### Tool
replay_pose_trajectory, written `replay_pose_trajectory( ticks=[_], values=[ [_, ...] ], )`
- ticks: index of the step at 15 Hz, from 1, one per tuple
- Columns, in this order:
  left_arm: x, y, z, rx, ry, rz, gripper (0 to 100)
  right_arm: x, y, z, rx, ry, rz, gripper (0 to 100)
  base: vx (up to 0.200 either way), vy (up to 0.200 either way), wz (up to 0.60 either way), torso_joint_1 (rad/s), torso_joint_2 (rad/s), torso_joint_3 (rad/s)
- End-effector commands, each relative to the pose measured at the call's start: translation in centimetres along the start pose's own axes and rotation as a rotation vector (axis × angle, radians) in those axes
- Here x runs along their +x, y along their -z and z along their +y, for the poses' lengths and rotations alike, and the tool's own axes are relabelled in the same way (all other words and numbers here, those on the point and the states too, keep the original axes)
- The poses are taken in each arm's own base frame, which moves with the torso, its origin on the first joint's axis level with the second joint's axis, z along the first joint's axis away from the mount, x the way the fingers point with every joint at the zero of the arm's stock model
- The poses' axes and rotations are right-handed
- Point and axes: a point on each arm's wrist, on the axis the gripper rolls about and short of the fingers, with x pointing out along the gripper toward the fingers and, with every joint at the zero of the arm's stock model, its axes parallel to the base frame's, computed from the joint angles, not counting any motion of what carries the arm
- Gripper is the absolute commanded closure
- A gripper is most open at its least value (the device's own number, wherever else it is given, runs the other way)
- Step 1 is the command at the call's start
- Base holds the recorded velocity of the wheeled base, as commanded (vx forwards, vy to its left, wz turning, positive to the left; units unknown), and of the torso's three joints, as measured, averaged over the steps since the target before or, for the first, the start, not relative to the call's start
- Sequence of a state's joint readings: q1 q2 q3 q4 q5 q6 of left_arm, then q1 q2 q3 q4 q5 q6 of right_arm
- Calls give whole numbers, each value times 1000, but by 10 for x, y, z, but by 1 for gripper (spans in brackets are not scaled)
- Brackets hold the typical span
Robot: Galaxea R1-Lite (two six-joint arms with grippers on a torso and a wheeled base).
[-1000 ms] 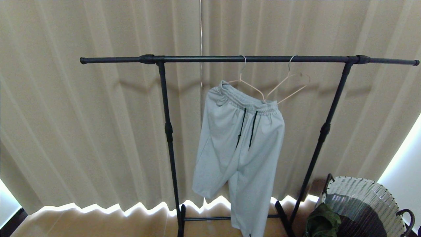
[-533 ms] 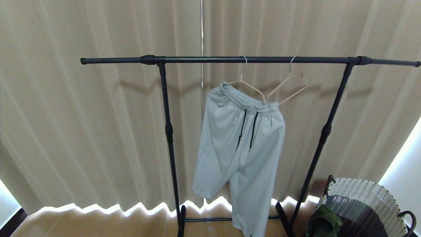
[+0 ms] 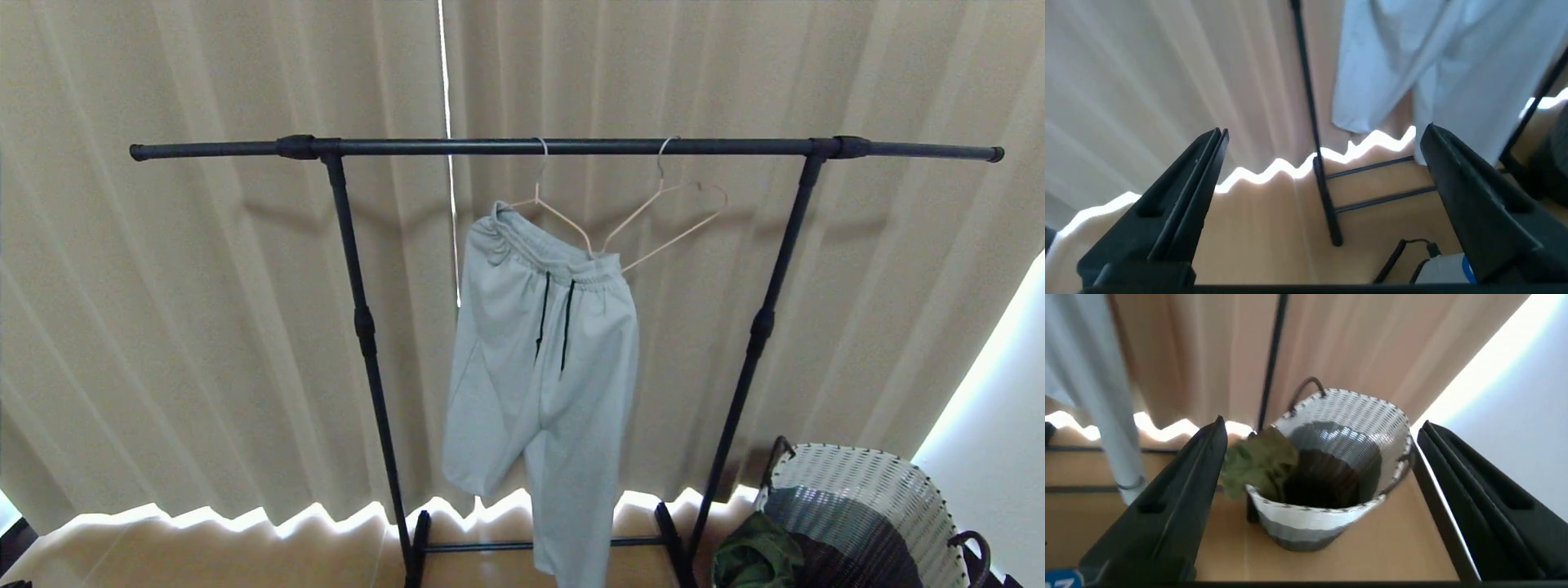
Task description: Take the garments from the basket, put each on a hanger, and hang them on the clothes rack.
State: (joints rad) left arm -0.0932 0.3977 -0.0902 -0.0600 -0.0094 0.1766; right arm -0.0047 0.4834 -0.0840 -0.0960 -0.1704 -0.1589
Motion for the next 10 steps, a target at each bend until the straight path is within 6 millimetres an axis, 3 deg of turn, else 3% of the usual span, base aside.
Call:
replay_pose_trajectory(
  ticks=[1, 6, 10],
  values=[
    [3, -3, 1, 1, 9, 18, 0, 3, -2, 0, -4, -3, 18, 0, 0, -200, 0, 2, 7, 7],
    [9, -10, 2, 0, 19, 55, 0, 10, -5, 2, -12, -44, 69, 0, 0, -200, 0, 2, 4, 5],
    [13, -19, 3, -6, 21, 69, 0, 11, -6, 3, -15, -111, 67, 0, 0, 0, 0, 0, 0, 0]
  ],
)
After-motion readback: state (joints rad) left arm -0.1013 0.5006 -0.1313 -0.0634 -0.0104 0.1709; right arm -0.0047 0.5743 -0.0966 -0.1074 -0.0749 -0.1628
